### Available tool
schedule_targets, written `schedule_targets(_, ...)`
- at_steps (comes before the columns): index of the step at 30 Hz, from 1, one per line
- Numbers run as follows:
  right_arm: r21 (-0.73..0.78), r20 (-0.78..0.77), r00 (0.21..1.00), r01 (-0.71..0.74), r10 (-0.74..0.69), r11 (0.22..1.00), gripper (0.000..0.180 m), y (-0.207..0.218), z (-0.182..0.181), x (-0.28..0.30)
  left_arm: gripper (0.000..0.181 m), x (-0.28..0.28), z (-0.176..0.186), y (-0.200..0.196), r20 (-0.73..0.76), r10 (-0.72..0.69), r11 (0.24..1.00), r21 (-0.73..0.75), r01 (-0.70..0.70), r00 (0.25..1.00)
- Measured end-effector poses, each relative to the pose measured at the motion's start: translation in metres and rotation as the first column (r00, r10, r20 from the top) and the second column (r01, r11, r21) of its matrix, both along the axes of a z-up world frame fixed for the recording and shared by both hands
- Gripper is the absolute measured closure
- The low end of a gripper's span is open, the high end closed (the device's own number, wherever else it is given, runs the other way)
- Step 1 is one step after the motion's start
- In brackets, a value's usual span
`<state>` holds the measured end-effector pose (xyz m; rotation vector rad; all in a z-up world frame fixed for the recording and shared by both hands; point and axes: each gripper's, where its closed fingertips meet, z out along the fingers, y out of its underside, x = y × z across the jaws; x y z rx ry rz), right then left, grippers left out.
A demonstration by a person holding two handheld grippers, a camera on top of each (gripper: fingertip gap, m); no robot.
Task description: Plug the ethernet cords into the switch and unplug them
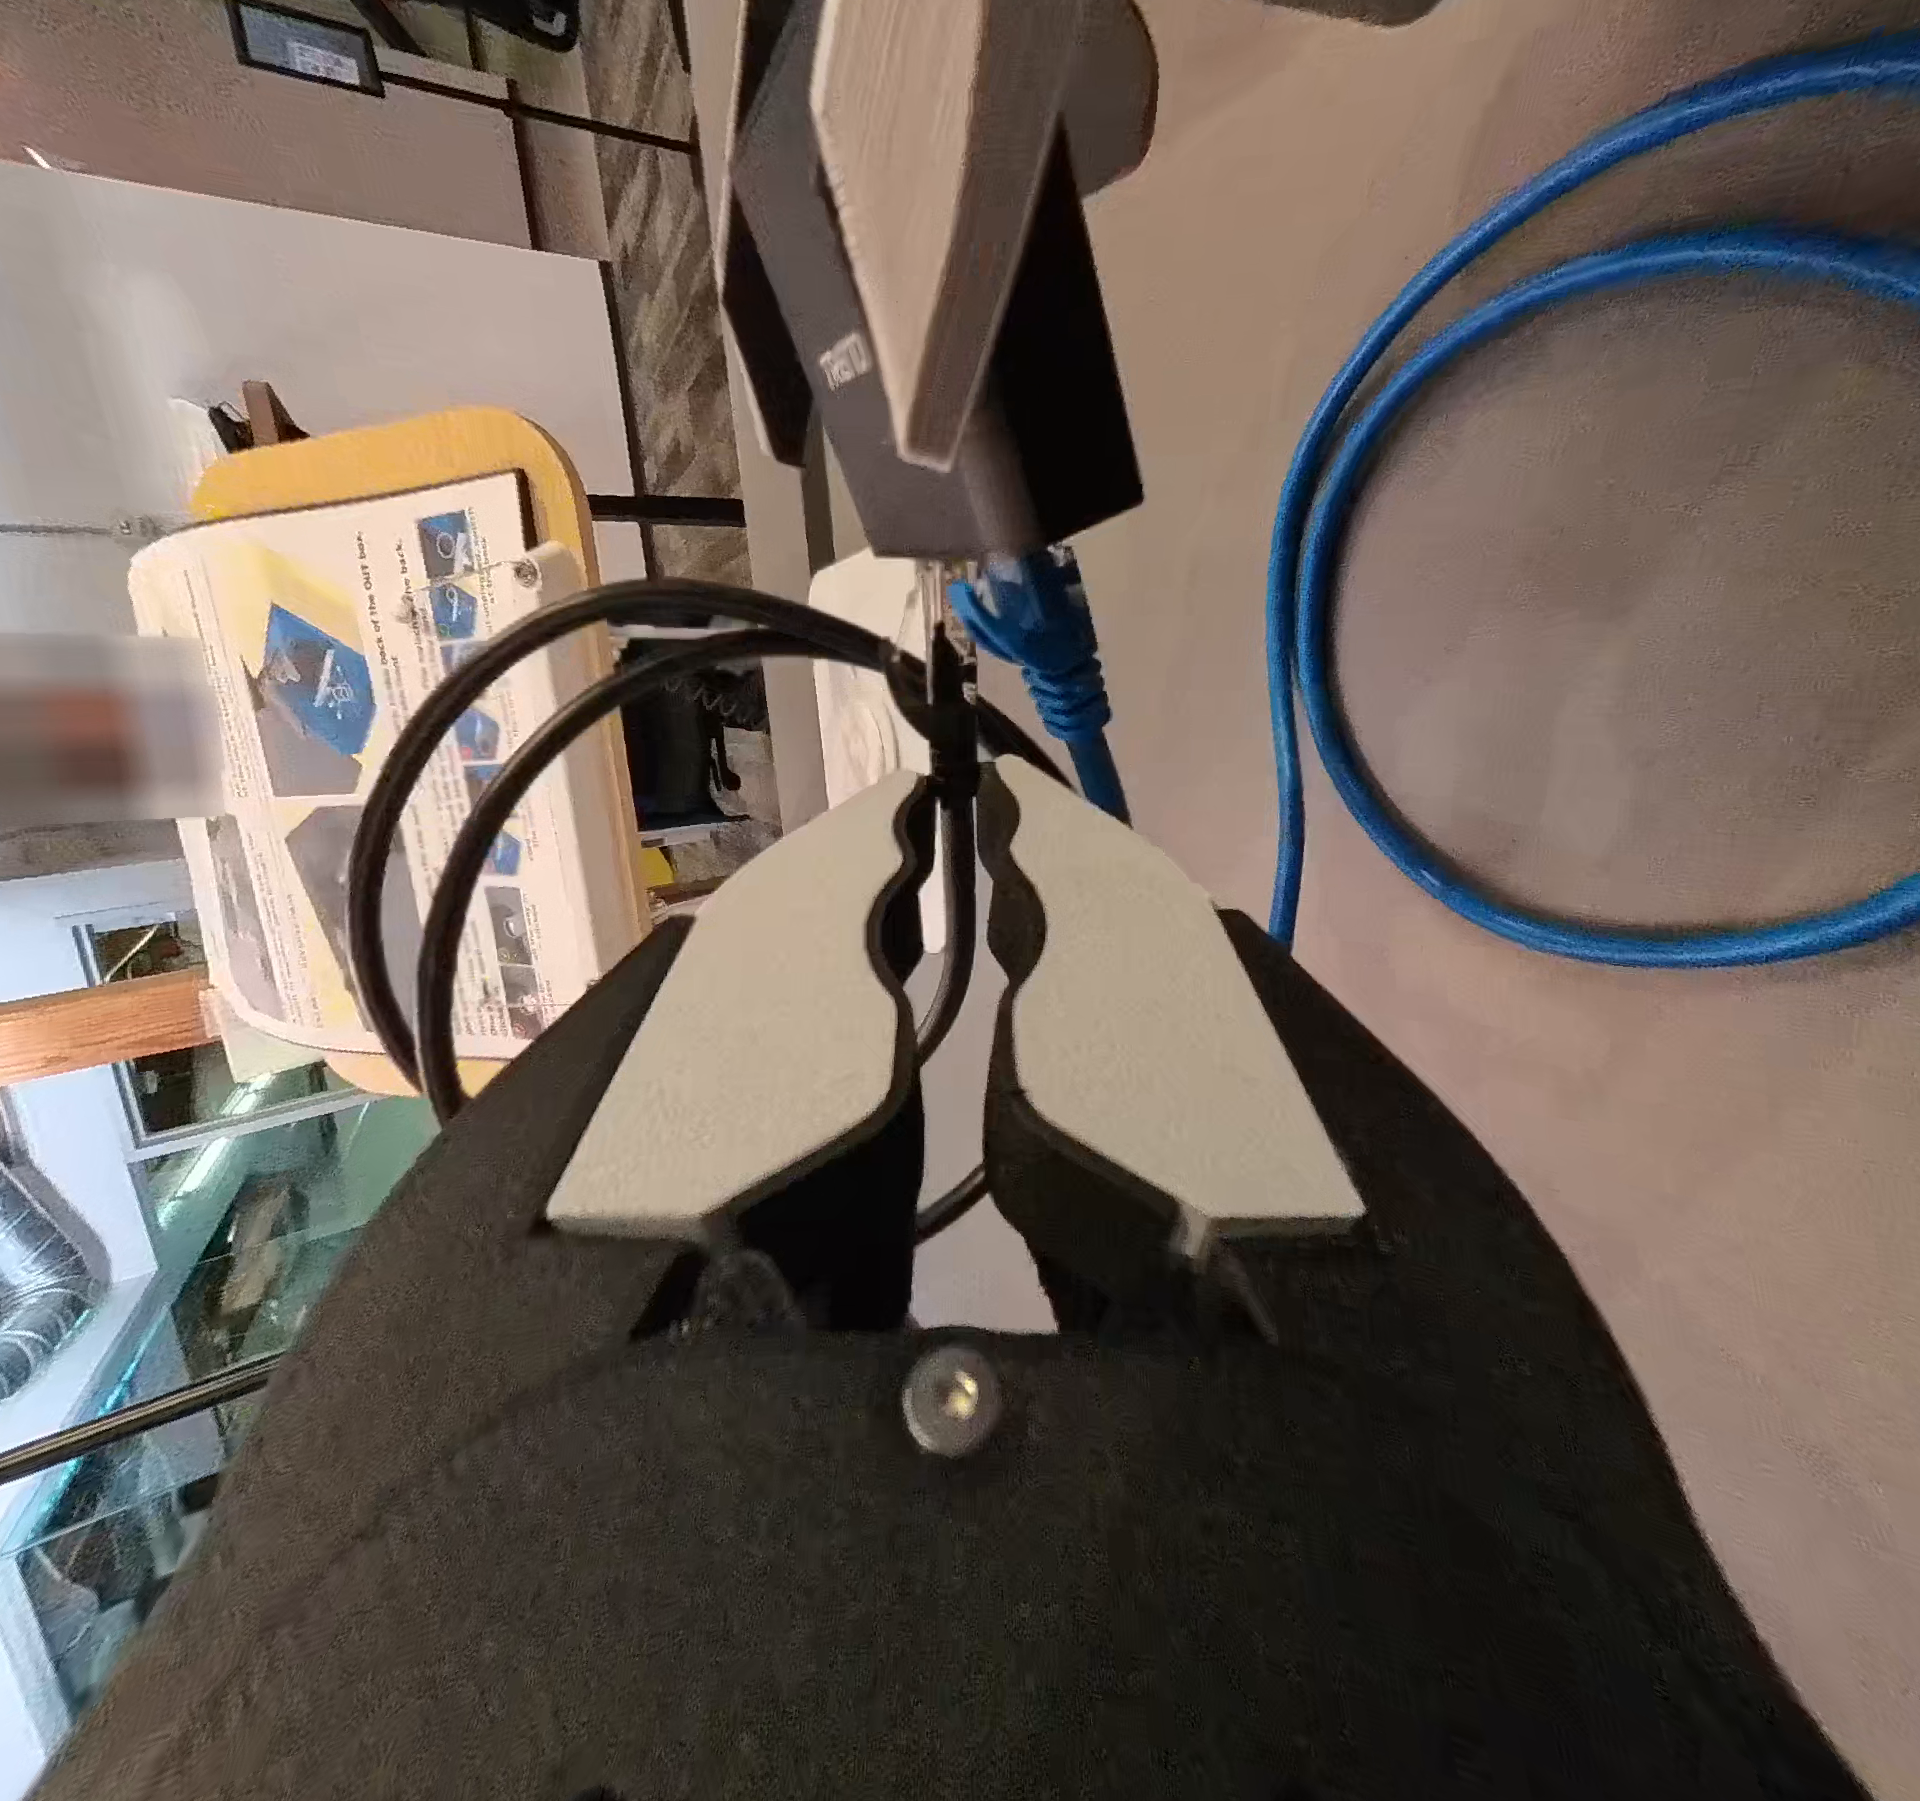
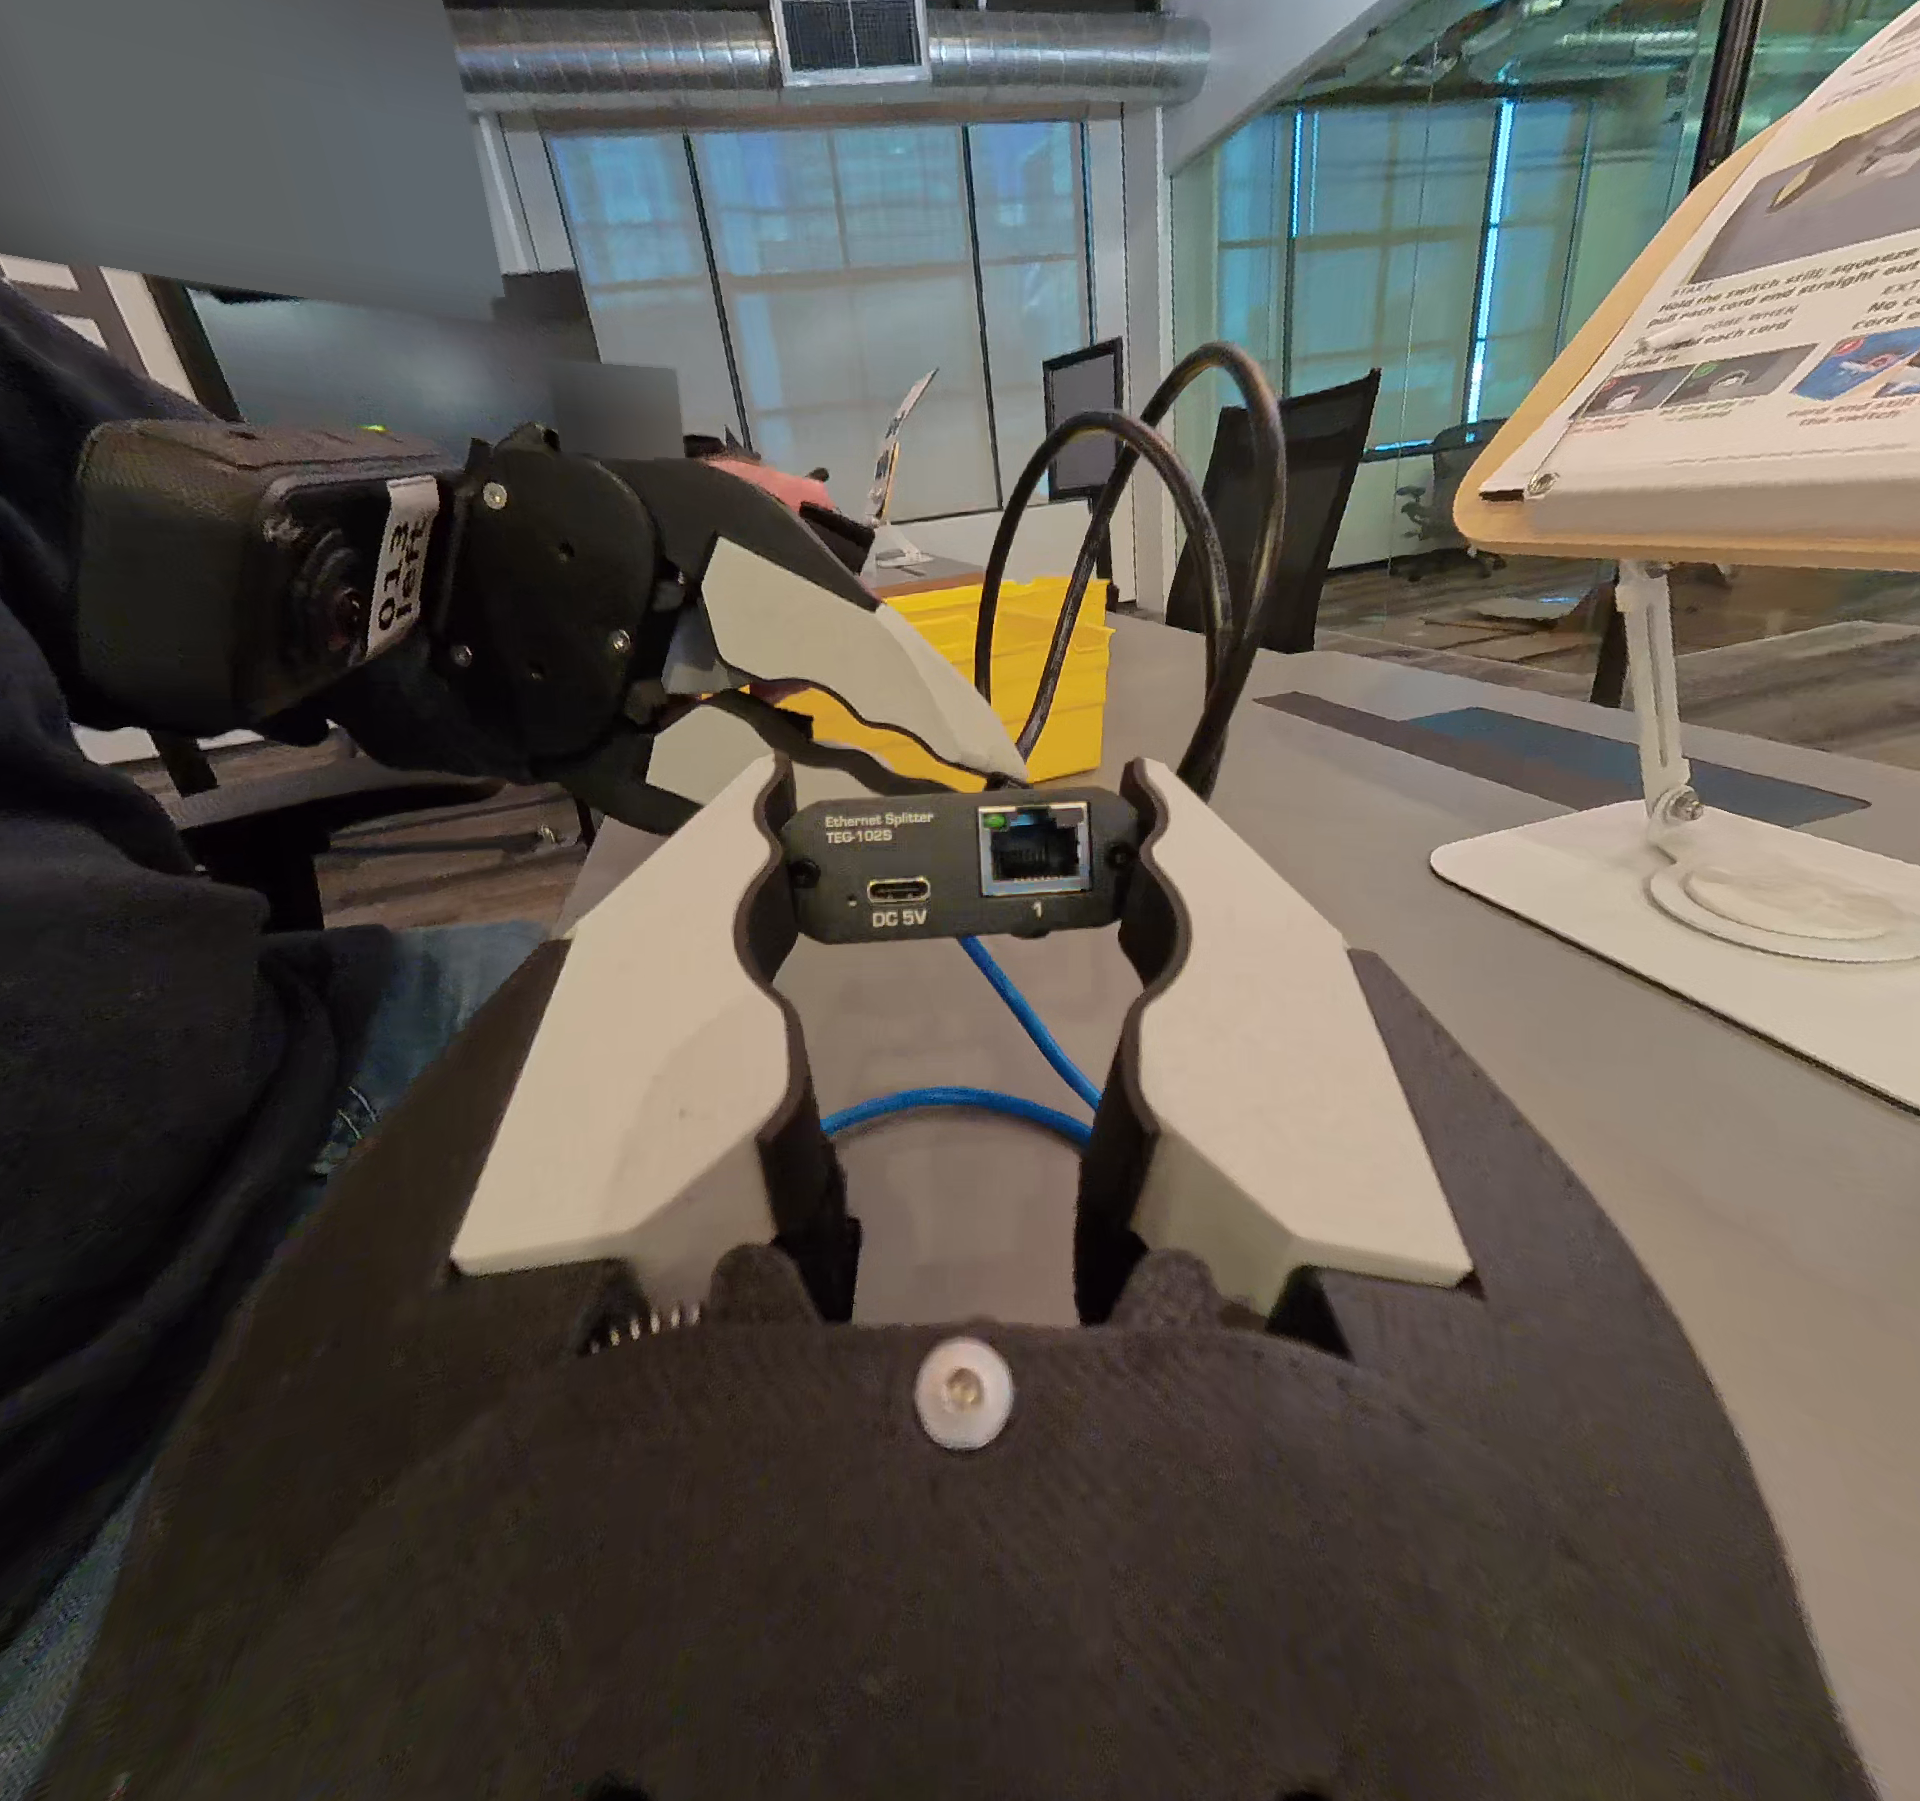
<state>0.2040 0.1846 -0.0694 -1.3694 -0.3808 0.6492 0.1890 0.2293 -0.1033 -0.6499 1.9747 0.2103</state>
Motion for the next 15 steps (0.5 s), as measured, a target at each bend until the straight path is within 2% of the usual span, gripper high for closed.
schedule_targets(4,0.008,-0.013,1.000,0.009,-0.009,1.000,0.118,0.0006,0.0016,0.0007,0.173,0.0013,-0.0041,-0.0018,-0.008,-0.003,1.000,-0.012,0.002,1.000)
schedule_targets(15,-0.025,-0.059,0.998,-0.016,0.014,1.000,0.118,0.0007,-0.0016,0.0037,0.173,0.0028,0.0032,-0.0037,0.089,0.033,0.996,-0.091,-0.025,0.995)
